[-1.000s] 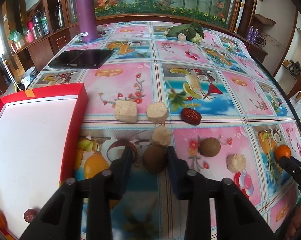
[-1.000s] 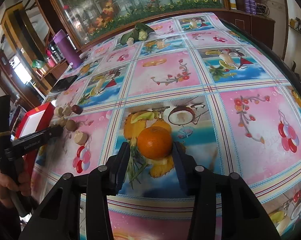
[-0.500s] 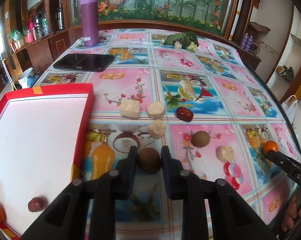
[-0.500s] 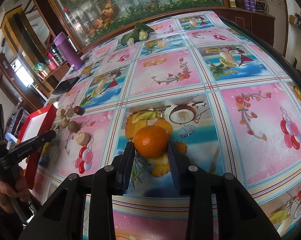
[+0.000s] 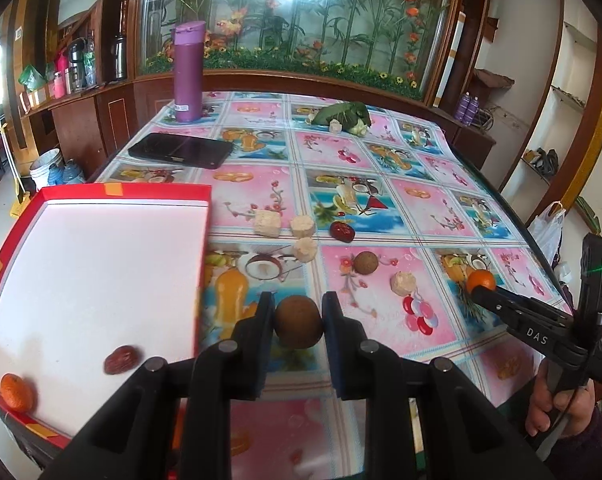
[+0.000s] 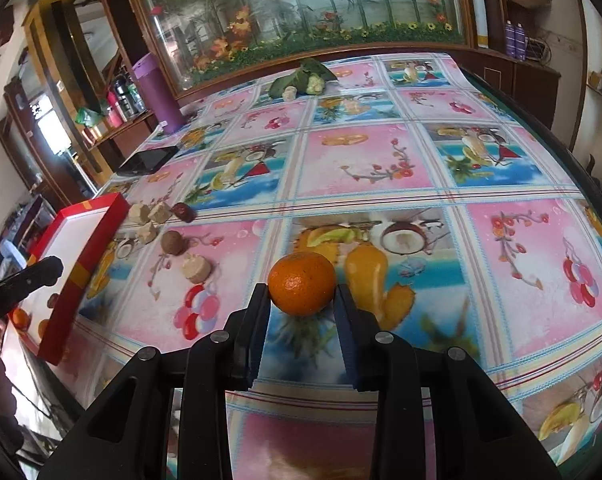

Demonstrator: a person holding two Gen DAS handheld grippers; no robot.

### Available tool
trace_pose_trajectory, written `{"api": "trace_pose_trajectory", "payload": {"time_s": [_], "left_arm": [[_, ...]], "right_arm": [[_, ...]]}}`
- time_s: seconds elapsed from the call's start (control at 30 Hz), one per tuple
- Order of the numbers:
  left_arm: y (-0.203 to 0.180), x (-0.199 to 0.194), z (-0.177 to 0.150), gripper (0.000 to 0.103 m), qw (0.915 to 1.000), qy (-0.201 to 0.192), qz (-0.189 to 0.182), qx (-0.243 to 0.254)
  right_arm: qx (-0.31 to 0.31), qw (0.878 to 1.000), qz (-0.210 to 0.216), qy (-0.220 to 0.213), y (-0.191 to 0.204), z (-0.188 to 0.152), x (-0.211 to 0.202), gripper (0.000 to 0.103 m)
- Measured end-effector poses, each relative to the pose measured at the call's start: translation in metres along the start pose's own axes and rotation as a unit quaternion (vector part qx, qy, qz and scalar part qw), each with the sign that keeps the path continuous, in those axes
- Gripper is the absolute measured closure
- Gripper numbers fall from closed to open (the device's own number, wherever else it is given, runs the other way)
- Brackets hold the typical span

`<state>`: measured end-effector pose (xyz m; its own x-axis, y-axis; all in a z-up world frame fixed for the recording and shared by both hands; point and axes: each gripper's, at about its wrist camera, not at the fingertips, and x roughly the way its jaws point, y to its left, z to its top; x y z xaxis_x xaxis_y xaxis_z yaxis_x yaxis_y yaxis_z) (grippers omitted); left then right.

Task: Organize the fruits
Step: 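Carry the kiwi into the red box with the left tool while the right tool drops the orange there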

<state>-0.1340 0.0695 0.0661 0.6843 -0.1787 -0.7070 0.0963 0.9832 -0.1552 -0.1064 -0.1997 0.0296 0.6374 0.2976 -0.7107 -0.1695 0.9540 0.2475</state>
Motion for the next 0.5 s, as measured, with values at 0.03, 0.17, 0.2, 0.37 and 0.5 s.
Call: {"api": "trace_pose_trajectory", "payload": {"time_s": [0.03,0.17,0.2,0.37,0.5], "left_arm": [[0.004,-0.003,-0.002,0.077,1.0000,-0.001,0.002,-0.002],[0.027,-0.016,-0.009,0.077,0.9998,-0.009,0.012,-0.016],[0.034,-0.019,-0.012,0.077,0.9996,-0.010,0.018,-0.021],[0.074,-0.032,-0.024,0.077,0.9971,-0.018,0.054,-0.050],[0.107,-0.039,-0.031,0.077,0.9925,-0.024,0.098,-0.070]], "right_arm": [[-0.005,1.000,0.008,0.001,0.007,0.000,0.001,0.072],[-0.022,0.999,0.045,-0.001,0.045,0.004,0.003,0.072],[-0.025,0.998,0.058,0.000,0.054,0.005,0.004,0.072],[-0.056,0.994,0.098,0.003,0.108,0.008,0.008,0.072],[-0.080,0.988,0.130,0.012,0.152,0.009,0.015,0.072]]}}
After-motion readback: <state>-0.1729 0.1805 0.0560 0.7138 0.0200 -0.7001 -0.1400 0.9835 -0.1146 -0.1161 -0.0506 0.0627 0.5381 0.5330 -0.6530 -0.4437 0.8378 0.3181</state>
